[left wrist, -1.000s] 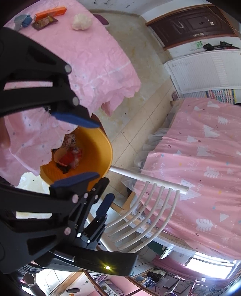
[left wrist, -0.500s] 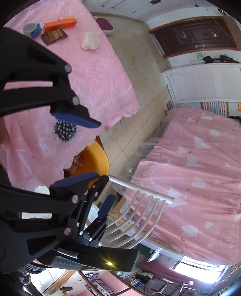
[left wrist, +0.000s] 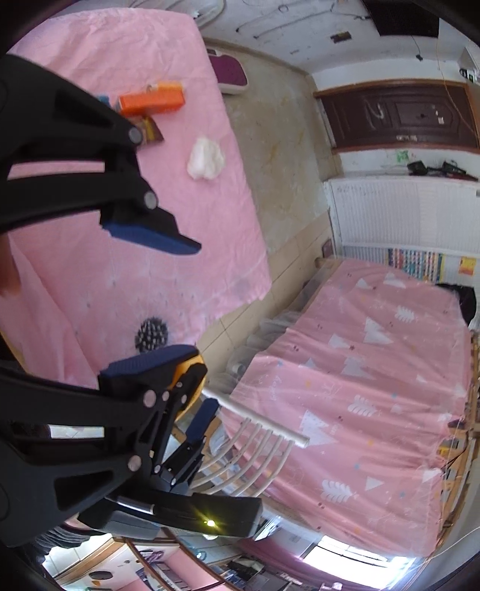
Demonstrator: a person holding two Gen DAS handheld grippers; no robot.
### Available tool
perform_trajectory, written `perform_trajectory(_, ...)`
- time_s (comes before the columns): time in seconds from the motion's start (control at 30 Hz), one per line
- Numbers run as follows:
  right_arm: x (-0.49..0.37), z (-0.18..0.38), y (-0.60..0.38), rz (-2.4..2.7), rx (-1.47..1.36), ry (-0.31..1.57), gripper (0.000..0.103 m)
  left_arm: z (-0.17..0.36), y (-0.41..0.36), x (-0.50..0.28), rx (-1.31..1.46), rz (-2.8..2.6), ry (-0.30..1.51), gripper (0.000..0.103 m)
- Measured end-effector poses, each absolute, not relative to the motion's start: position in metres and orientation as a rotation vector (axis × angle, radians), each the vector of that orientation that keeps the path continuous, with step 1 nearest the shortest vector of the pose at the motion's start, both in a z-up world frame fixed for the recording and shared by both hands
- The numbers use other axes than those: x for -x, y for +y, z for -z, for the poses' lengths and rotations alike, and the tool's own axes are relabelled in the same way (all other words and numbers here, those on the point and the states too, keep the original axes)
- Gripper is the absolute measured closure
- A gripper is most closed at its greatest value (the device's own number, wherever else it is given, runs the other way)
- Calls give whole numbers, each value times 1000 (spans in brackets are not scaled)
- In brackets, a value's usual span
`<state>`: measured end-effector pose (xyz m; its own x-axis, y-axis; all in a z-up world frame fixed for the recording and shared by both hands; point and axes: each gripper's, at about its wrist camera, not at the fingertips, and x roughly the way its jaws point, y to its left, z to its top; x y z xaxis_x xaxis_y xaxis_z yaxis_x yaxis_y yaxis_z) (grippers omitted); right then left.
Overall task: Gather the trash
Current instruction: 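Grasp the light blue paper cup with the left gripper while the right gripper grasps the brown snack packet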
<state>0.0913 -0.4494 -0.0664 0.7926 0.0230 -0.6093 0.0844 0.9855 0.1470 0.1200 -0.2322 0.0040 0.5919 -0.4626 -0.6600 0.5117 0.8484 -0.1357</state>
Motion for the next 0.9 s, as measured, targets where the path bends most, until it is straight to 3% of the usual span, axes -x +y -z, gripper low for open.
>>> perform_trajectory(0.9,-136,74,-297,-194,-36,726,61,23,-86,-131,19,272,766,55)
